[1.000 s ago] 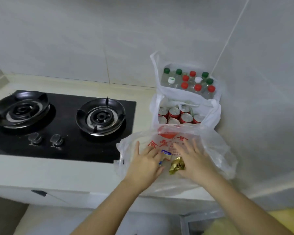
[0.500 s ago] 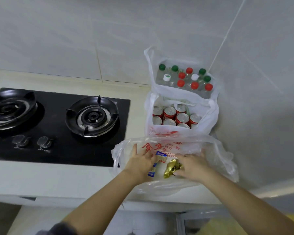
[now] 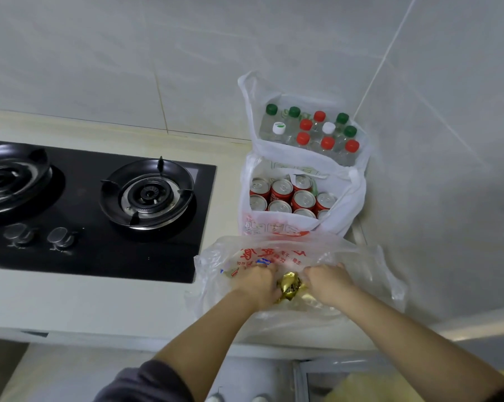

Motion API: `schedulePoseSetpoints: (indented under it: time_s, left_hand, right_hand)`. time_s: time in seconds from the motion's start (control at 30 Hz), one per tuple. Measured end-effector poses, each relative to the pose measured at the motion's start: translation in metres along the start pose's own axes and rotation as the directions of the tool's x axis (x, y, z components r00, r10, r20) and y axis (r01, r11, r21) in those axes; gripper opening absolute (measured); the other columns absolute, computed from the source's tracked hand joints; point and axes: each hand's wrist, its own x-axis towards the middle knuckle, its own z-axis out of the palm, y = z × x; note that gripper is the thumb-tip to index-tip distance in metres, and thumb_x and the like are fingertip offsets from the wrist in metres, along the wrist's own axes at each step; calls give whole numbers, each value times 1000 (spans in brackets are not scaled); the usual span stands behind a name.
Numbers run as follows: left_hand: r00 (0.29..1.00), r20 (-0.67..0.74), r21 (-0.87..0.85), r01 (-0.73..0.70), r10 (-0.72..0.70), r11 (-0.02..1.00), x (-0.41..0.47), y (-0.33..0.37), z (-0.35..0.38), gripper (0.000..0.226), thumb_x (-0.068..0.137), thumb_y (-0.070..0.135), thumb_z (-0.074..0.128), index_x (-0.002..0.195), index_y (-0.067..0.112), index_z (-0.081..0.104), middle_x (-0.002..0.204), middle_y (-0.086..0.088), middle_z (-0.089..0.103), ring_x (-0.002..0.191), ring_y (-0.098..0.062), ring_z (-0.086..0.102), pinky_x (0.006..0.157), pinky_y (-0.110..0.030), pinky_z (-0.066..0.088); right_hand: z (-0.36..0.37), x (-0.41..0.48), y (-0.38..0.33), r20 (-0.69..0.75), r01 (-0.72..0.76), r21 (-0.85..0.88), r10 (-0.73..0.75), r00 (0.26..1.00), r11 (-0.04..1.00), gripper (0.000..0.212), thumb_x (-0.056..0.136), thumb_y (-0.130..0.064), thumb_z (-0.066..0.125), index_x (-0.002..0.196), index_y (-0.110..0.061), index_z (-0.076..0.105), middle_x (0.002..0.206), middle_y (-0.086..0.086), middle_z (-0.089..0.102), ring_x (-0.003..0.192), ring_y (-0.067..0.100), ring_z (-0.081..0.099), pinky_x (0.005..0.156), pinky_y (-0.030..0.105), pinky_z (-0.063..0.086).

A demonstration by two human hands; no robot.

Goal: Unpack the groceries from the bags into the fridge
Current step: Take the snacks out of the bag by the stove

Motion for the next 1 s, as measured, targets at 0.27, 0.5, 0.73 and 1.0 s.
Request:
schedulePoseSetpoints:
  time_s: [0.27, 0.5, 0.73, 1.0]
  left_hand:
    - [998, 60, -123, -6, 13, 992, 2, 21, 10, 67, 82, 34, 58, 142, 25, 30, 134, -8, 50, 117, -35, 53, 86, -41, 46]
    - [997, 36, -253, 78, -71, 964, 6, 22, 17, 46, 89, 22, 65, 127, 18, 40, 117, -12, 61, 104, -30, 60, 81, -37, 50]
    - [995, 2, -212, 95, -96, 973, -5, 13, 15, 44, 88, 16, 65, 124, 15, 40, 115, -14, 57, 98, -32, 60, 78, -41, 51]
    - [966, -240, -315, 12, -92, 949, -32, 14, -16, 41, 85, 19, 65, 117, 13, 42, 105, -9, 64, 94, -31, 61, 71, -37, 47]
  right_hand:
    - [6, 1, 12, 70, 59, -1, -58, 996, 998, 59, 84, -30, 62, 139, -35, 41, 128, -2, 61, 117, 23, 57, 95, 32, 42]
    - [19, 3, 11, 92, 132, -68, -125, 988, 989, 84, 78, -47, 70, 148, -44, 24, 140, -3, 52, 125, 22, 51, 101, 37, 37]
    - [20, 4, 3, 46, 87, -76, -84, 995, 993, 55, 81, -53, 66, 129, -33, 49, 124, -2, 60, 117, 21, 55, 98, 39, 29]
    - [-3, -14, 2, -219, 79, 48, -67, 974, 996, 43, 81, -53, 61, 121, -37, 54, 114, -11, 66, 110, 19, 57, 93, 37, 29]
